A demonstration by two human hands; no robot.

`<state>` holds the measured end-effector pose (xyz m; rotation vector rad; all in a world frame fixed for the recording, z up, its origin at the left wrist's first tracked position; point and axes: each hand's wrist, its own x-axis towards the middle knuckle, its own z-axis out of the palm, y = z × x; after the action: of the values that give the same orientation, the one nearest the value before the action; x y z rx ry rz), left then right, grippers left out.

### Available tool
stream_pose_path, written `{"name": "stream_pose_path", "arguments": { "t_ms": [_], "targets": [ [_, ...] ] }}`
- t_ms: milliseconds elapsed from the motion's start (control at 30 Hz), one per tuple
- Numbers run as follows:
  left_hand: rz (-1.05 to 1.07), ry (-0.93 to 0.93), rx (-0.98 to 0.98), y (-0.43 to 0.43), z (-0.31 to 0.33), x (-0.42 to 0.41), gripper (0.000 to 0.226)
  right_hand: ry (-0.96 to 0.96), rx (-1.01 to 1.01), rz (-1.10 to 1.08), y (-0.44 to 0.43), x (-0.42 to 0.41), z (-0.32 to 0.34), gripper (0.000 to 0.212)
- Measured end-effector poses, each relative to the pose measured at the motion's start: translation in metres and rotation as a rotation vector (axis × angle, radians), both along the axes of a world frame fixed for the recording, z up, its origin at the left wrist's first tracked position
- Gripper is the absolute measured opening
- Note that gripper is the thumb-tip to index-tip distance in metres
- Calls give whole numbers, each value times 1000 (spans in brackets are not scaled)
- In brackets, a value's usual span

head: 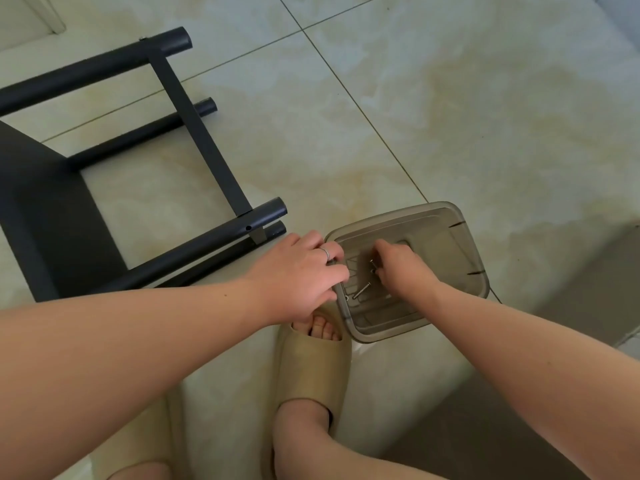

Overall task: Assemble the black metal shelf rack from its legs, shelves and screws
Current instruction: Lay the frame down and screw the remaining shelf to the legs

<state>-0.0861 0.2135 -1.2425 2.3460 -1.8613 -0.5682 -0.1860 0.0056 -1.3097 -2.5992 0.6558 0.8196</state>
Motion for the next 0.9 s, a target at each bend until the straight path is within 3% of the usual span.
{"name": "stream_pose_path", "arguments": {
  "t_ms": [133, 233, 500, 633, 733, 900],
  "targets": [
    [-10, -32, 46, -2, 5, -1, 33, -3, 30, -57, 2, 1, 12, 29],
    [3, -48, 104, -2, 11, -3, 38, -37, 42, -129, 4, -1, 28, 20],
    [110, -138, -9, 23, 72, 25, 32, -363, 199, -293, 43, 6, 116, 5],
    [455, -84, -16, 43, 100, 51, 26, -490, 338, -358, 78, 19, 151, 11],
    [759, 90, 0, 65, 96, 67, 20, -537, 391, -408, 104, 32, 156, 9],
    [1076, 436, -31, 105, 62, 84, 25, -575, 572, -605, 134, 54, 143, 14]
  ]
}}
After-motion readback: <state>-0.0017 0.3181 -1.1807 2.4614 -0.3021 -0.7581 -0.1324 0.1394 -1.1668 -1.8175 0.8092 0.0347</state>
